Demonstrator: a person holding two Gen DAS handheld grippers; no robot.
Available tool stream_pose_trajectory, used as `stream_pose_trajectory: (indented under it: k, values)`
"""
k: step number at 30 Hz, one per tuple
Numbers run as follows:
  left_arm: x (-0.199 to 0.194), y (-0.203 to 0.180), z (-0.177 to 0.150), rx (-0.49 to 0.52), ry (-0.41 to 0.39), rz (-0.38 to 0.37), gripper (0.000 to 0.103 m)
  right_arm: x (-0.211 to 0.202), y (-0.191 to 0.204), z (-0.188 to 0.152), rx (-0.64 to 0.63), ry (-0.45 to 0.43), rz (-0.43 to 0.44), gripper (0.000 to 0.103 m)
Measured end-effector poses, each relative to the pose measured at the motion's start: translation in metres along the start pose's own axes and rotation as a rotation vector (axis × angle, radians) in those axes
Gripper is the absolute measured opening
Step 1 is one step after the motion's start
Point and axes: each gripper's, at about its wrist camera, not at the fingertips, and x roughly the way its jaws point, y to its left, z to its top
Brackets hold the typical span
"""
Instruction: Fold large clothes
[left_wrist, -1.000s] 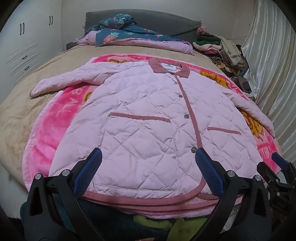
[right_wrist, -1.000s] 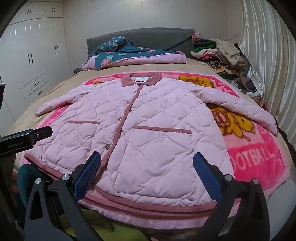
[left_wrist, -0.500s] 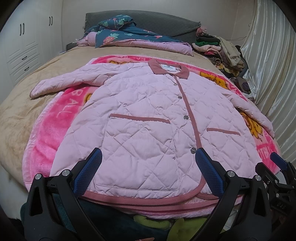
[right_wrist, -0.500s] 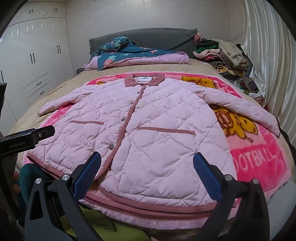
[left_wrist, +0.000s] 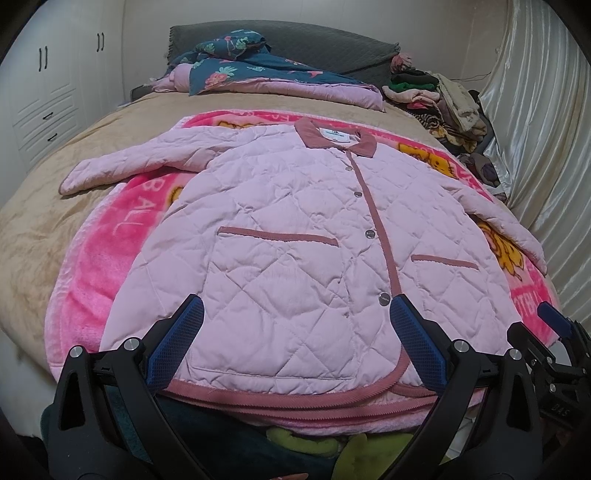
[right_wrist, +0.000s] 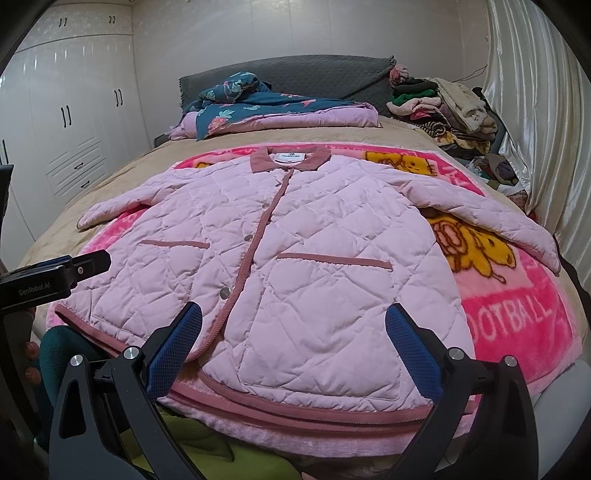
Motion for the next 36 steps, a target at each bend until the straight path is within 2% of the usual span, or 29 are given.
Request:
stream_pose_trajectory:
  k: [26, 36]
  values:
    - [0.000, -0.005, -0.002, -0.002, 0.005, 0.002, 0.095, 0.011, -0.004, 0.006, 0.005, 0.022, 0.000, 0.099]
    - [0.026, -0.011, 0.016, -0.005, 0.036, -0.001, 0.095, 0.026, -0.009, 0.020, 0.003, 0.039, 0.003, 0.099]
